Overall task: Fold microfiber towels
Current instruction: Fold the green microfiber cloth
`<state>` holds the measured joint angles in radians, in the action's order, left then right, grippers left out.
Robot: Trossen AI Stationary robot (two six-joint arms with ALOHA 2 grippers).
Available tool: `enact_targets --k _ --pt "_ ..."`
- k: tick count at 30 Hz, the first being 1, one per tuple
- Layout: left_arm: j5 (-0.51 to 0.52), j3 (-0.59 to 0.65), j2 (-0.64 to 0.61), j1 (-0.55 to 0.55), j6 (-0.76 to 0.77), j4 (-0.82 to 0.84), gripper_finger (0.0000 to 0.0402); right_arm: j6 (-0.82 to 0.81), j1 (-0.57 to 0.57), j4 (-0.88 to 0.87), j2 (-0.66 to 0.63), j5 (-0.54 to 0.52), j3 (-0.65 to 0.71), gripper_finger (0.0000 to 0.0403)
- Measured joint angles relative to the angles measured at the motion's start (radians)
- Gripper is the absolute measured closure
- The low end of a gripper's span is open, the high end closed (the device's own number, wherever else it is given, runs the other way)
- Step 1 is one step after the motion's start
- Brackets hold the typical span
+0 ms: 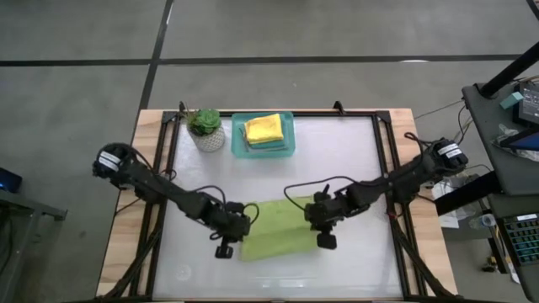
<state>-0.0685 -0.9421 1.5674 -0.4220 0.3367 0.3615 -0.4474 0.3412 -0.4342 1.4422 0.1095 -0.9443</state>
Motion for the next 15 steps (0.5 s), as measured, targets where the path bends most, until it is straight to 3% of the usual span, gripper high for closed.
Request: enact_targets --k 8,15 --pt "0.053 0.0 -0.048 0.137 -0.132 0.18 0.0401 0.093 -0.085 -0.094 0.0 -0.127 -0.015 0.0394" --pt "0.059 0.003 -0.047 0.232 -0.234 0.182 0.0402 0.142 -0.162 -0.1 0.0 -0.138 -0.01 0.0394"
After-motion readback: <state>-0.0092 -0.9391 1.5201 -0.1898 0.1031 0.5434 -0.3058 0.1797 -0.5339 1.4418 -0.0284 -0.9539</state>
